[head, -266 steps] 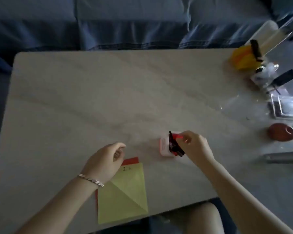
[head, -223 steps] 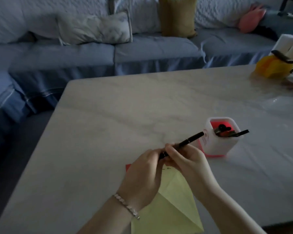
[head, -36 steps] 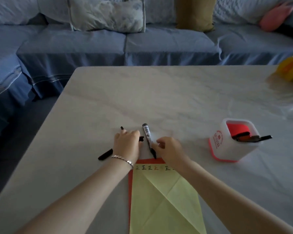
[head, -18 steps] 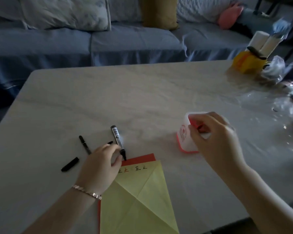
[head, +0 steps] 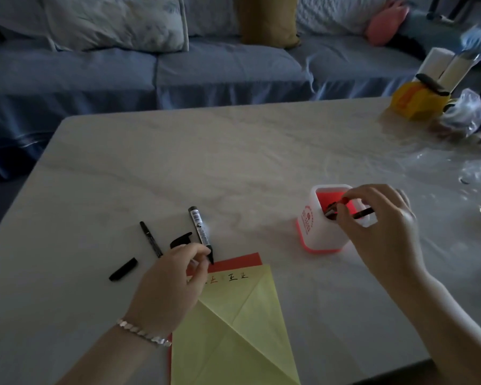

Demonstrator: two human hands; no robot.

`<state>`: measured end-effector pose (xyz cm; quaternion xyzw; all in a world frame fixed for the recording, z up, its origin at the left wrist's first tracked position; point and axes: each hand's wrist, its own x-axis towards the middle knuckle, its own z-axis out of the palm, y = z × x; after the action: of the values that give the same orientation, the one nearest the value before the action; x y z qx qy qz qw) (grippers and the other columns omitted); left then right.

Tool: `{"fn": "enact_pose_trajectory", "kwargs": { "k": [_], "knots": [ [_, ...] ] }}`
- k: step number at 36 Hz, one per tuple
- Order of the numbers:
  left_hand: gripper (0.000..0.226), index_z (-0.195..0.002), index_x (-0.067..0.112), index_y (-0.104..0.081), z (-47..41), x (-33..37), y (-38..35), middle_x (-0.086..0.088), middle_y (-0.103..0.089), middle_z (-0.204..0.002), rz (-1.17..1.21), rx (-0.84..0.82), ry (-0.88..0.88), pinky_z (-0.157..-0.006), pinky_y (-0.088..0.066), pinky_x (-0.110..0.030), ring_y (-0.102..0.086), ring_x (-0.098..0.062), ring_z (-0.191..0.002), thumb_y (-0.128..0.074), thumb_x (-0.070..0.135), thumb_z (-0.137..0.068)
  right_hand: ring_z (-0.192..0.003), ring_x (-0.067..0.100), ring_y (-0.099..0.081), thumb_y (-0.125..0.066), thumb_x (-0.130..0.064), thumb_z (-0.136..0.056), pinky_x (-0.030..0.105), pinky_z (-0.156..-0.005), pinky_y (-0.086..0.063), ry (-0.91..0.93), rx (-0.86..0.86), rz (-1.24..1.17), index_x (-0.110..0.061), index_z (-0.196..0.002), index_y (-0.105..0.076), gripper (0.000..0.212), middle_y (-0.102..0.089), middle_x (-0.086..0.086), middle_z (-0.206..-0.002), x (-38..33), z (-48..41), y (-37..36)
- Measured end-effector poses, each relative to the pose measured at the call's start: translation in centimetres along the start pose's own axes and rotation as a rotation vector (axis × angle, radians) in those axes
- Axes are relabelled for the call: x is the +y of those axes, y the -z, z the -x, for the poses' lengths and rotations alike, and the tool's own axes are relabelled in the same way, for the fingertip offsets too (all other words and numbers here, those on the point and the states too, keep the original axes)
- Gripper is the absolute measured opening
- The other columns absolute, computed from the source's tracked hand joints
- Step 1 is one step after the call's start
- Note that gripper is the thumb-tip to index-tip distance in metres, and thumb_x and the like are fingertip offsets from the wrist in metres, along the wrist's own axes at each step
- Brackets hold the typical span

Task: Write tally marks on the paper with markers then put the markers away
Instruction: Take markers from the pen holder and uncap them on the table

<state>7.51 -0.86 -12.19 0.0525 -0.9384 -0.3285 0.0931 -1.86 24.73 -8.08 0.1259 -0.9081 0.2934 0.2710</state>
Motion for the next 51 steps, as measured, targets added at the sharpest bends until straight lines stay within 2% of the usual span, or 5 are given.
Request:
{"fn": "enact_pose_trajectory", "kwargs": {
  "k": [8, 19, 26, 35, 51],
  "knots": [
    [0.025, -0.11, 0.017, -0.06, 0.4, 1.6, -0.6, 0.015, -0.059, -0.101, 0.119, 0.046, -0.122, -0.079, -0.039, 0.0, -0.054, 0.006, -0.096, -0.06, 0.018, -0.085, -0.077, 0.015, -0.063, -0.052, -0.019, -0.084, 0.019, -0.072, -0.048, 0.18, 0.019, -0.472, -0.029, -0.091, -0.055, 0.013, -0.065, -0.014, -0.086, -6.3, 1.4, 0.7],
    [0.03, -0.106, 0.02, -0.055, 2.5, 0.5, -0.2, 0.022, -0.045, -0.076, 0.132, -0.009, -0.143, -0.066, -0.035, -0.004, -0.048, 0.01, -0.074, -0.033, 0.036, -0.094, -0.055, 0.007, -0.056, -0.05, -0.007, -0.089, 0.017, -0.057, -0.05, -0.754, -0.188, -1.218, -0.011, -0.085, -0.054, 0.007, -0.069, 0.003, -0.079, -11.0, 5.0, -4.3],
    [0.03, -0.119, 0.028, -0.051, 3.5, 0.3, -0.1, 0.015, -0.056, -0.105, 0.145, -0.086, -0.126, -0.078, -0.04, -0.009, -0.051, 0.003, -0.095, -0.033, 0.03, -0.095, -0.065, 0.009, -0.065, -0.061, -0.009, -0.084, 0.018, -0.061, -0.052, -0.72, -0.628, -1.011, -0.011, -0.079, -0.068, 0.009, -0.071, 0.001, -0.07, -11.7, 7.5, -6.1],
    [0.035, -0.087, 0.02, -0.053, 3.5, -0.1, -0.7, 0.008, -0.059, -0.063, -0.085, -0.09, -0.211, -0.039, -0.032, -0.017, -0.051, -0.007, -0.047, -0.026, 0.041, -0.092, -0.073, 0.018, -0.07, -0.057, -0.003, -0.085, 0.025, -0.071, -0.057, -0.798, -0.597, -1.092, -0.005, -0.08, -0.071, 0.014, -0.073, 0.008, -0.075, -11.6, 8.6, -6.6],
    [0.048, -0.102, 0.035, -0.047, 4.3, -1.6, -0.9, 0.01, -0.042, -0.046, 0.027, -0.124, -0.154, -0.042, -0.031, -0.015, -0.049, -0.005, -0.048, -0.013, 0.062, -0.083, -0.064, 0.011, -0.064, -0.055, -0.004, -0.086, 0.019, -0.064, -0.053, -0.759, -0.627, -1.062, -0.004, -0.075, -0.069, 0.017, -0.069, 0.003, -0.067, -11.4, 9.3, -6.7]
  ]
}}
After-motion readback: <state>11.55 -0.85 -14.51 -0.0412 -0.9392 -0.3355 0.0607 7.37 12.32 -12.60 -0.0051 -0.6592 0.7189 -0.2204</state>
